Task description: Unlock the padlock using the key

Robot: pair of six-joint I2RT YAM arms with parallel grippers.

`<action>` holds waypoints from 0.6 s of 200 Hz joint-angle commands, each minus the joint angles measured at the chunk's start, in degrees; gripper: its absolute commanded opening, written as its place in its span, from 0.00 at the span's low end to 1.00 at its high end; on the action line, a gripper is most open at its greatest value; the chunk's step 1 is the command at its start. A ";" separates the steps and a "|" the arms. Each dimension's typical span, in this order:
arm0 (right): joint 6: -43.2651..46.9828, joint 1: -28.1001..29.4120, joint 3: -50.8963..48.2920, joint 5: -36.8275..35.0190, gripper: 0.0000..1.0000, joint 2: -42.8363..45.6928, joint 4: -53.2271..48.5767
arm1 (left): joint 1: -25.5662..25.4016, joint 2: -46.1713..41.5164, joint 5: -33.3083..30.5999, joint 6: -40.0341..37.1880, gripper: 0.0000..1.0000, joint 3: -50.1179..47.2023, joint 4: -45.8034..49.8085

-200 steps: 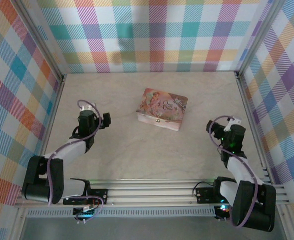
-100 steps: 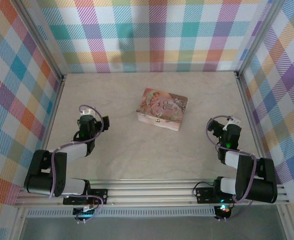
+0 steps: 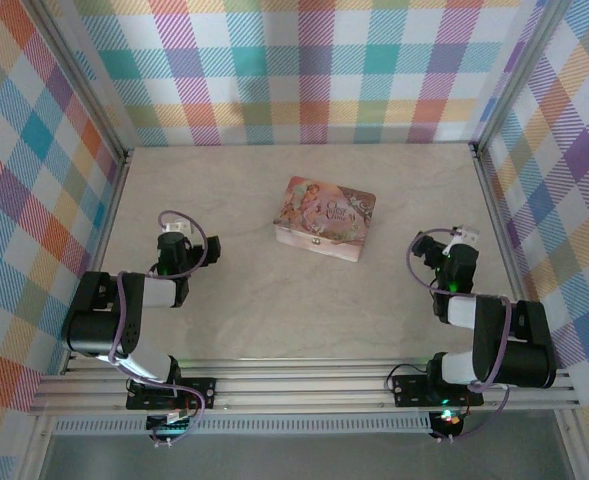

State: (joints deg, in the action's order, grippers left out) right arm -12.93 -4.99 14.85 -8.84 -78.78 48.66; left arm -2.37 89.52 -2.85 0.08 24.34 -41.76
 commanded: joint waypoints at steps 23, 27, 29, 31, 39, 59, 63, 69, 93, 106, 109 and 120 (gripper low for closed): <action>11.01 7.27 6.24 -0.69 1.00 -10.02 5.30 | -0.87 0.21 -0.03 -1.92 1.00 0.54 -3.17; 11.17 7.42 6.49 -1.29 1.00 -10.44 5.75 | -0.92 0.14 -0.09 -2.00 1.00 0.54 -3.16; 10.75 7.40 6.88 -1.51 1.00 -10.06 3.81 | -0.93 0.14 -0.17 -1.99 1.00 0.54 -3.15; 10.52 7.42 7.35 -1.39 1.00 -9.41 1.74 | -1.00 0.13 -0.14 -1.98 1.00 0.54 -3.15; 10.47 7.37 7.31 -1.27 1.00 -9.25 1.71 | -0.98 0.14 -0.22 -2.02 1.00 0.49 -3.17; 10.50 7.44 7.35 -1.42 1.00 -9.36 1.87 | -1.06 0.15 -0.27 -2.06 1.00 0.45 -3.24; 10.52 7.45 7.17 -1.46 1.00 -9.53 2.41 | -1.10 0.13 -0.33 -2.02 1.00 0.47 -3.21; 10.43 7.44 7.24 -1.30 1.00 -9.04 1.38 | -1.09 0.13 -0.33 -2.05 1.00 0.45 -3.17; 10.51 7.43 7.21 -1.31 1.00 -9.21 1.77 | -1.07 0.14 -0.26 -2.00 1.00 0.48 -3.24; 10.47 7.45 7.21 -1.27 1.00 -9.03 1.43 | -1.06 0.13 -0.23 -1.94 1.00 0.45 -3.19; 10.51 7.46 7.21 -1.27 1.00 -9.16 1.77 | -1.06 0.18 -0.29 -1.94 1.00 0.46 -3.20; 10.47 7.45 7.29 -1.31 1.00 -9.09 1.42 | -1.09 0.17 -0.23 -2.00 1.00 0.53 -3.18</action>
State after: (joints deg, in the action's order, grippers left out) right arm -3.53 2.39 21.26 -9.67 -88.33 49.06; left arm -2.98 89.52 -3.03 -1.13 24.36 -42.87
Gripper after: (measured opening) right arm 0.996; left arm 0.997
